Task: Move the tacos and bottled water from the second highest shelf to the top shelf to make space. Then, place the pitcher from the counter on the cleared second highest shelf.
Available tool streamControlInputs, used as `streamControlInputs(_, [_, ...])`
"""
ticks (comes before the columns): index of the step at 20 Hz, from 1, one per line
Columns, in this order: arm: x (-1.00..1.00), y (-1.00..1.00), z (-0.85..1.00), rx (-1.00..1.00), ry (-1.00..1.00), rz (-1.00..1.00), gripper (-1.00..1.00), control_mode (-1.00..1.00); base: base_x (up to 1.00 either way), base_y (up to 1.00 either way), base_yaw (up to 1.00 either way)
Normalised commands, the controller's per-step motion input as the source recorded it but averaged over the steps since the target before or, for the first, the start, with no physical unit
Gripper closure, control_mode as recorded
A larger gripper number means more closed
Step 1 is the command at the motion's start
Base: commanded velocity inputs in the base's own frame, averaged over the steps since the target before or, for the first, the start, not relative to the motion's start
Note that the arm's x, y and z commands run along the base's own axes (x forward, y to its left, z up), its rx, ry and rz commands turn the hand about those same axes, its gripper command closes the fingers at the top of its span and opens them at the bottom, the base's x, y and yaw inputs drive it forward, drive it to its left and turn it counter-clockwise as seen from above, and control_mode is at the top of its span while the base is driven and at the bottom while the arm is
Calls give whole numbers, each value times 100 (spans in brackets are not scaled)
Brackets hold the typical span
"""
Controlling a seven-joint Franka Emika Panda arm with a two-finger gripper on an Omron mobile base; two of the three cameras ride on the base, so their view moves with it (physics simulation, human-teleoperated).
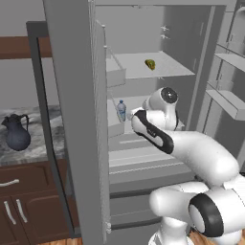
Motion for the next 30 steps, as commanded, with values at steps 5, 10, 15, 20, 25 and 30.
streamControlInputs(5, [40,3,-32,4,0,0,-100,-100,0,0,0])
streamControlInputs(10, [42,11,-24,4,0,0,-100,-100,0,0,0])
streamControlInputs(15, [48,13,-20,6,3,0,-100,-100,0,0,0])
streamControlInputs(20, [43,1,-12,3,1,0,-100,-100,0,0,0])
streamControlInputs(25, [41,0,-11,0,0,0,-100,-100,0,0,0])
streamControlInputs(30, [46,2,-14,0,0,0,-100,-100,0,0,0])
